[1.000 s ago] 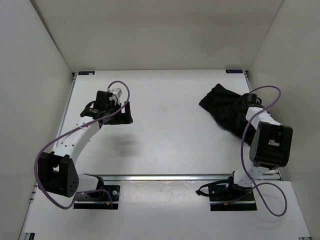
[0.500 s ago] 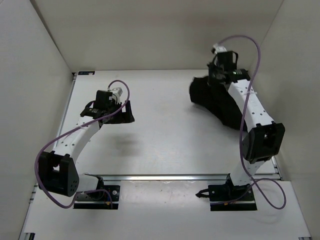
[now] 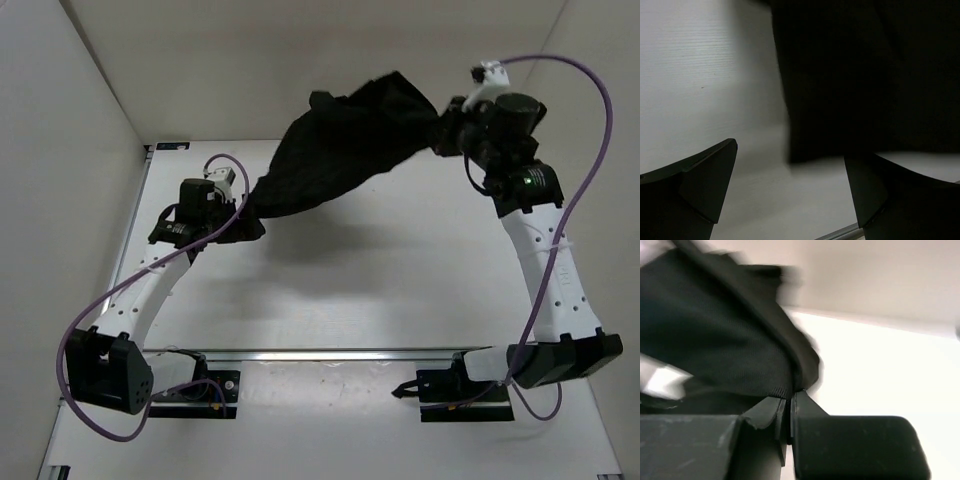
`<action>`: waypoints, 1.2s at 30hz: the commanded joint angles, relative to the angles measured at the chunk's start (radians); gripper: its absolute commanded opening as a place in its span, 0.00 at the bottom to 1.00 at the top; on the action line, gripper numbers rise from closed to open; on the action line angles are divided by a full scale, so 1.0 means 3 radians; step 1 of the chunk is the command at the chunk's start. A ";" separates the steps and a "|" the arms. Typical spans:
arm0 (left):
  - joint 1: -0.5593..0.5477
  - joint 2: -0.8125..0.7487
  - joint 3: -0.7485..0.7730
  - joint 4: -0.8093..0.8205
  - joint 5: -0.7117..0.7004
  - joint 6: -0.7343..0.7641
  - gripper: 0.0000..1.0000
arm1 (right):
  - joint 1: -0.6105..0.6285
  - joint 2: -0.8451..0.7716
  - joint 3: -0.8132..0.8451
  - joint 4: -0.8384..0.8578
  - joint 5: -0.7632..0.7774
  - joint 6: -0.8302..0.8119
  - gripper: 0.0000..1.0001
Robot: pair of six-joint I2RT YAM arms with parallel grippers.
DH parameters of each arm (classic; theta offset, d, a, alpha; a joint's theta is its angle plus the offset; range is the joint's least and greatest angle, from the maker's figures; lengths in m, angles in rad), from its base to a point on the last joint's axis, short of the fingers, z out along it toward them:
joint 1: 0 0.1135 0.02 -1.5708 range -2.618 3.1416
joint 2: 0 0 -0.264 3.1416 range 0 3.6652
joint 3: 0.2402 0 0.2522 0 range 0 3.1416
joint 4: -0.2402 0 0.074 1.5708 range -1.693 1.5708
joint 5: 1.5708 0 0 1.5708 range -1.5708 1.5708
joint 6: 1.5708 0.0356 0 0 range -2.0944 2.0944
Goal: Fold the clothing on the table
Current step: Move the skirt to the center of the board
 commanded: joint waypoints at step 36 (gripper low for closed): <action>-0.0507 -0.0655 -0.1486 0.0208 0.0005 -0.1182 0.97 | 0.0583 0.0378 -0.2636 0.0540 -0.0446 0.0477 0.84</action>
